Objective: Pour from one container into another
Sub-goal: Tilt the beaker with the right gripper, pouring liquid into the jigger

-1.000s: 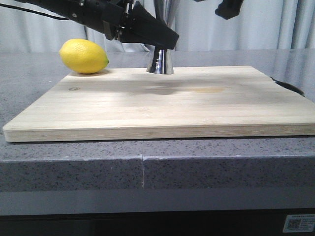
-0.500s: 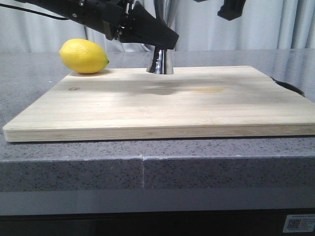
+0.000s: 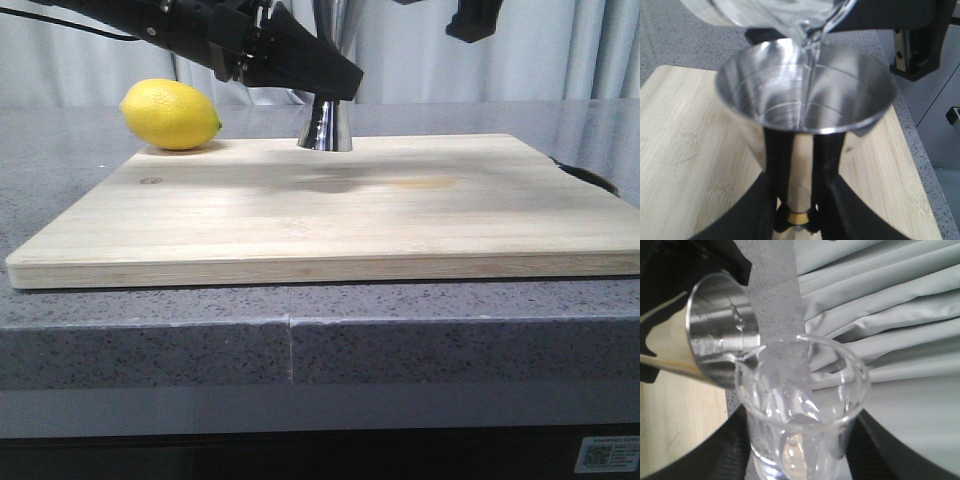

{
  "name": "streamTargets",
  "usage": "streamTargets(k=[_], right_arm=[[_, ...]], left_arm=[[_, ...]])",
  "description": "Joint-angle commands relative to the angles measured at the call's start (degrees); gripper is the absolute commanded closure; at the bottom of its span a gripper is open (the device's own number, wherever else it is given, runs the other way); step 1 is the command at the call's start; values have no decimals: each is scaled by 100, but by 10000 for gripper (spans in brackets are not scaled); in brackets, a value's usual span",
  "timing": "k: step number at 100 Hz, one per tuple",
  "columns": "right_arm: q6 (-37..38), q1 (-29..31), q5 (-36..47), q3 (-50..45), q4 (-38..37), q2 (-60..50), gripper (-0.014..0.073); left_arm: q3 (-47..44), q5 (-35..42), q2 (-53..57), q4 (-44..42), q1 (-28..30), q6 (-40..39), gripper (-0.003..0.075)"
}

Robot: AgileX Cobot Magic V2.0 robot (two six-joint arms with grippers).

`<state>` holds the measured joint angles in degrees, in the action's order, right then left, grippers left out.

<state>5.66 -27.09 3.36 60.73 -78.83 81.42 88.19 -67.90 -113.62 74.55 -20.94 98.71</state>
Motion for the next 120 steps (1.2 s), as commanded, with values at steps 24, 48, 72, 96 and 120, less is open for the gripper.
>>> streamTargets(k=[24,48,72,96,120], right_arm=[[-11,8,20,213,-130,-256,357],[-11,8,20,213,-176,-256,357],[-11,8,20,213,-220,-256,357],[-11,8,17,213,-292,-256,357],[-11,8,-17,213,-350,-256,357]], left_arm=[[171,-471,401,445,-66,-63,678],[171,-471,401,445,-66,-63,678],[171,-471,401,445,-66,-63,678],[171,-471,401,445,-66,-63,678],[171,-471,401,407,-66,-63,678]])
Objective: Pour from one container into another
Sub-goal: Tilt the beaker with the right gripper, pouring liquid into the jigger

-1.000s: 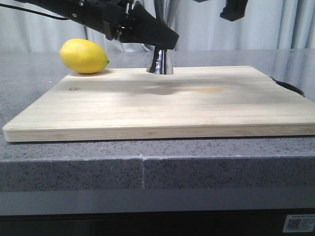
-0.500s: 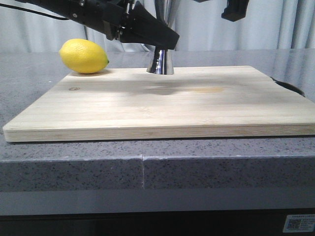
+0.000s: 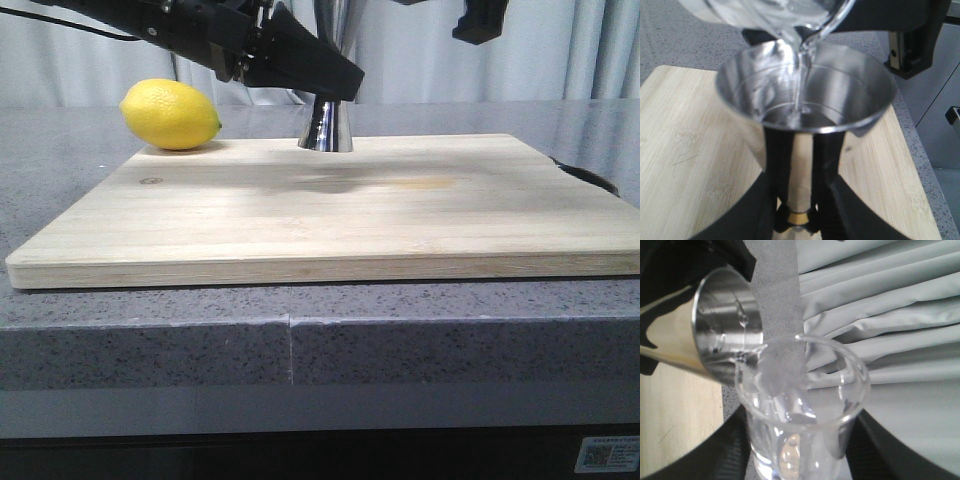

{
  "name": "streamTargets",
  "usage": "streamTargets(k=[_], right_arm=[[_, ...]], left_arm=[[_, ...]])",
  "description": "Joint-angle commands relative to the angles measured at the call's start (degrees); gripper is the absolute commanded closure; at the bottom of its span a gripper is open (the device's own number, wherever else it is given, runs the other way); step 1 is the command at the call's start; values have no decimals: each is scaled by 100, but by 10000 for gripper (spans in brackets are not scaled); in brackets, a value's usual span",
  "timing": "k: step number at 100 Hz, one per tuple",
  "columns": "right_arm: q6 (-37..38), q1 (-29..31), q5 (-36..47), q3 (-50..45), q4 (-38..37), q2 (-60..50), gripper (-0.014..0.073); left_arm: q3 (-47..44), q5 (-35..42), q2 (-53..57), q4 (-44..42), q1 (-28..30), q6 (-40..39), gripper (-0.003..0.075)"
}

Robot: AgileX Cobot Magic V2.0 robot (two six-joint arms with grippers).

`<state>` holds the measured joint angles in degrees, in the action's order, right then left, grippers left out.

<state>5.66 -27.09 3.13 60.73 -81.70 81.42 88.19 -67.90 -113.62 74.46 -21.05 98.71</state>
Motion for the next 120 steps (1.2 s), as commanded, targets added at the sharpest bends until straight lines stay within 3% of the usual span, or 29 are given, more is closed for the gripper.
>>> streamTargets(k=[1,120], right_arm=[[-11,8,6,213,-63,-256,357],[-11,8,-23,213,-475,-256,357]], left_arm=[[171,-471,401,404,-55,-63,678],[171,-471,401,347,-173,-72,678]])
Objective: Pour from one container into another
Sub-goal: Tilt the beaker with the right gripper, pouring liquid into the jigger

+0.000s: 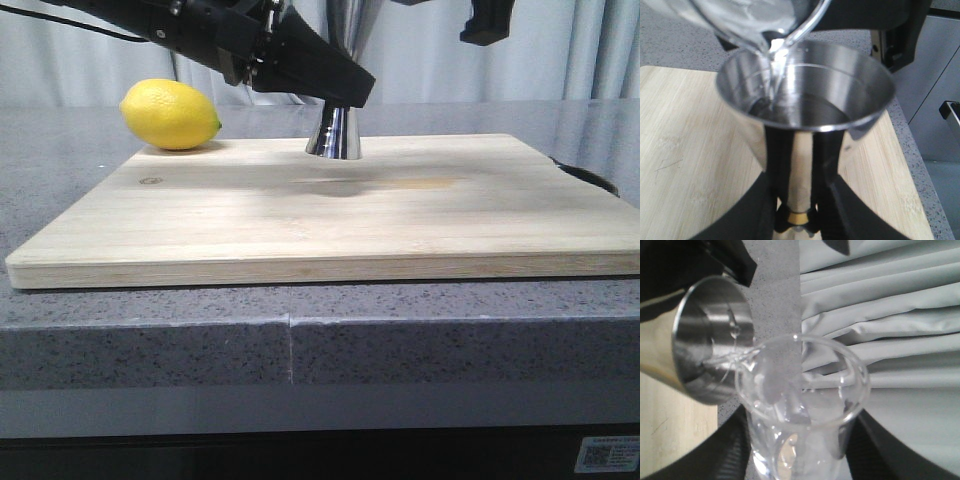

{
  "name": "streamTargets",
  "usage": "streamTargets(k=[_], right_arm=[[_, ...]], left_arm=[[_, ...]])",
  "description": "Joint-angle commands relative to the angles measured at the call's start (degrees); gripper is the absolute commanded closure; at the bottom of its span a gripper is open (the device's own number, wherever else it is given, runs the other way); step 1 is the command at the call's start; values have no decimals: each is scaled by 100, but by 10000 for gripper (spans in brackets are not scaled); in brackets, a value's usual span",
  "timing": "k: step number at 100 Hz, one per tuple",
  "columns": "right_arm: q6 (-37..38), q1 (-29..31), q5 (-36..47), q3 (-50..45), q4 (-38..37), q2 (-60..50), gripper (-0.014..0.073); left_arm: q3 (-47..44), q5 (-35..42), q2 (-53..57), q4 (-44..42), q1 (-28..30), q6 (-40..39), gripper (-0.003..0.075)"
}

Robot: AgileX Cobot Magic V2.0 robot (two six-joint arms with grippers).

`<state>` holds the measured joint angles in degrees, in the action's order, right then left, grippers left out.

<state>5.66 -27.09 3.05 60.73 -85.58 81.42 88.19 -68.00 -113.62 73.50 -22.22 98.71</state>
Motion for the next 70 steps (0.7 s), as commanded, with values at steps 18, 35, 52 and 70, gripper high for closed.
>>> streamTargets(k=[18,35,52,70], right_arm=[[-11,8,-15,213,-110,-256,357],[-11,8,-15,213,-201,-256,357],[-11,8,-24,213,-298,-256,357],[-11,8,-58,213,-387,-256,357]], left_arm=[[171,-461,401,443,-56,-72,678],[171,-461,401,443,-56,-72,678],[171,-461,401,443,-56,-72,678],[171,-461,401,443,-56,-72,678]])
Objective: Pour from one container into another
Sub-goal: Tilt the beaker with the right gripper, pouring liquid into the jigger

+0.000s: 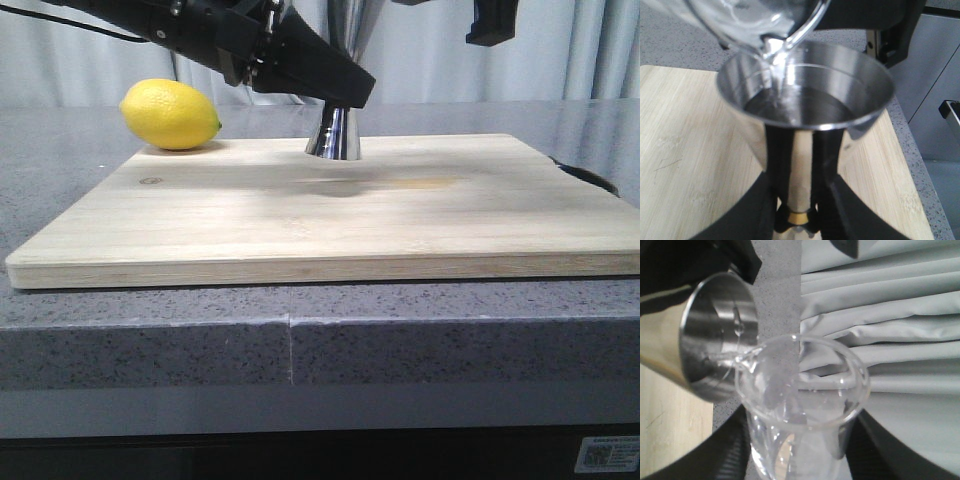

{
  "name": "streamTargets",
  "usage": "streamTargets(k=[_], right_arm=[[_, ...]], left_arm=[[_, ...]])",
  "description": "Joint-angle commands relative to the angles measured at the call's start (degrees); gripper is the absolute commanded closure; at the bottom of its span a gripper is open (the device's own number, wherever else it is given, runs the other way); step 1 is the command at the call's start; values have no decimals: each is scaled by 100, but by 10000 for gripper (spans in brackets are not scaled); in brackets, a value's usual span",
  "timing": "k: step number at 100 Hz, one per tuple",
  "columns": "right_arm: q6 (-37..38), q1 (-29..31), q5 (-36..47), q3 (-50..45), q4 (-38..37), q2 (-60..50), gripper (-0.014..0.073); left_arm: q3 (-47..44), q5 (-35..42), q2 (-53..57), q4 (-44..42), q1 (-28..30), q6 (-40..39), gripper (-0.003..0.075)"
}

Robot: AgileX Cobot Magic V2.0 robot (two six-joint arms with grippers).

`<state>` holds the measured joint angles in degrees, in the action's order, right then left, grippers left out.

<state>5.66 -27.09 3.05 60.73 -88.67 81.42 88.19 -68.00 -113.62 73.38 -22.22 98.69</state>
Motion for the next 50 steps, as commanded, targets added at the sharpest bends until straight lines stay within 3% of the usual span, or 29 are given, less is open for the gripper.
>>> streamTargets(k=[1,50], right_arm=[[-11,8,-58,213,-78,-256,357],[-11,8,-141,213,-270,-256,357]], left_arm=[[171,-461,401,455,-56,-69,678],[171,-461,401,455,-56,-69,678]])
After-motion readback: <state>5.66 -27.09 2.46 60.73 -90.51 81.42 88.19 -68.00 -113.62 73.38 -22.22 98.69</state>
